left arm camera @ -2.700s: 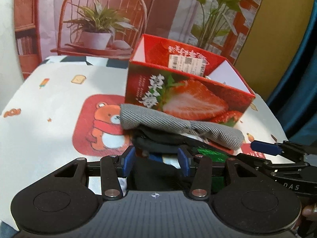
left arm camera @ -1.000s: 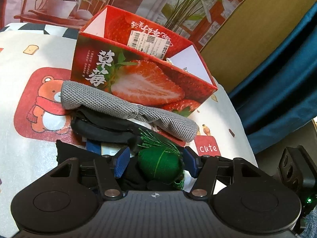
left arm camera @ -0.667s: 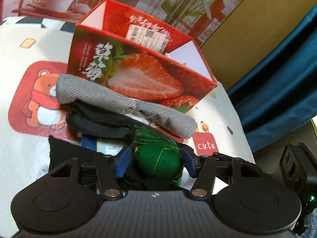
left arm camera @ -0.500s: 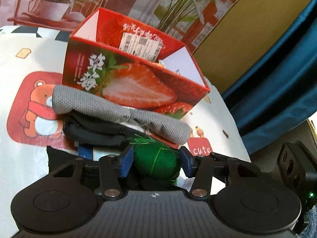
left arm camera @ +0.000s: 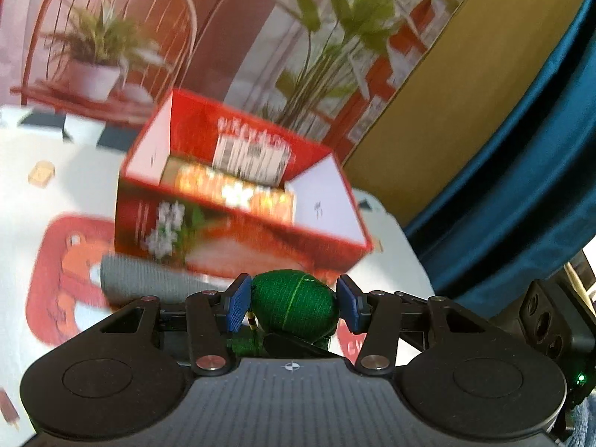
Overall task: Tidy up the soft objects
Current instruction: 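Lift the green ball with both grippers and carry it over the box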
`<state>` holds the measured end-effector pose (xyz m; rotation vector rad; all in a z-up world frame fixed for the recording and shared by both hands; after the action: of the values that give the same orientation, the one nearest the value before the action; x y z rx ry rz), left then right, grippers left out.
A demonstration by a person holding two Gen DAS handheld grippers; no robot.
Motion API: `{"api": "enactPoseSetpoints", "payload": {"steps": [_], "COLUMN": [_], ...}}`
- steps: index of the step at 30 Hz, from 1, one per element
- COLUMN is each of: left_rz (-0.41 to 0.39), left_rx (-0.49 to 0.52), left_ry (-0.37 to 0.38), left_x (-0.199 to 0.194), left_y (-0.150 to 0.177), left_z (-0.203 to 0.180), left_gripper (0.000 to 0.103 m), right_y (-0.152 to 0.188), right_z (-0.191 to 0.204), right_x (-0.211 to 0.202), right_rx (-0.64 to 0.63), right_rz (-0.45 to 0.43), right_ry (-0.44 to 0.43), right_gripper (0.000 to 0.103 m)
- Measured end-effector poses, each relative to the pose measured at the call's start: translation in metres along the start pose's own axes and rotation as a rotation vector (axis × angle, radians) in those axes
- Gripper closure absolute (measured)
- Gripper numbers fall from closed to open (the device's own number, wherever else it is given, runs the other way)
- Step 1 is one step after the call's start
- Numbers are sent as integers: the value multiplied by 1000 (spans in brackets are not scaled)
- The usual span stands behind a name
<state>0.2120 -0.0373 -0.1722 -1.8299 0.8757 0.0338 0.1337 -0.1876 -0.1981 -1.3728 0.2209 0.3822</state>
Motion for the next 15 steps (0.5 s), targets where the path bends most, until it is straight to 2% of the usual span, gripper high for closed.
{"api": "enactPoseSetpoints", "payload": {"steps": [7, 15], "left_rz": [-104, -278], "left_rx": [44, 90], "left_ry": [11, 29], "left_x": [-1, 1], "left_y": [-52, -115], "left_z": [-13, -30], "left_gripper": [50, 50], "right_y": [-52, -131], "right_z": [-6, -17], "right_x": [12, 34], "right_rx": [-58, -168], "right_rz": [-91, -205], "right_ry": [-4, -4], "right_gripper": [49, 49]}}
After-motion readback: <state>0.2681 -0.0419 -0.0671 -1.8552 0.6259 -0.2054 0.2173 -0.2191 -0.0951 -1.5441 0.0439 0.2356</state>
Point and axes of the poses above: each gripper's, at about its wrist camera, not at the fingertips, and x roughly the way its jaws point, z to its left, y to its underside, the point moved 1 cm from there along x, roughly the way its jaws point, and after that the axes turned 14 degrees about -z, right-handed, at the moved point
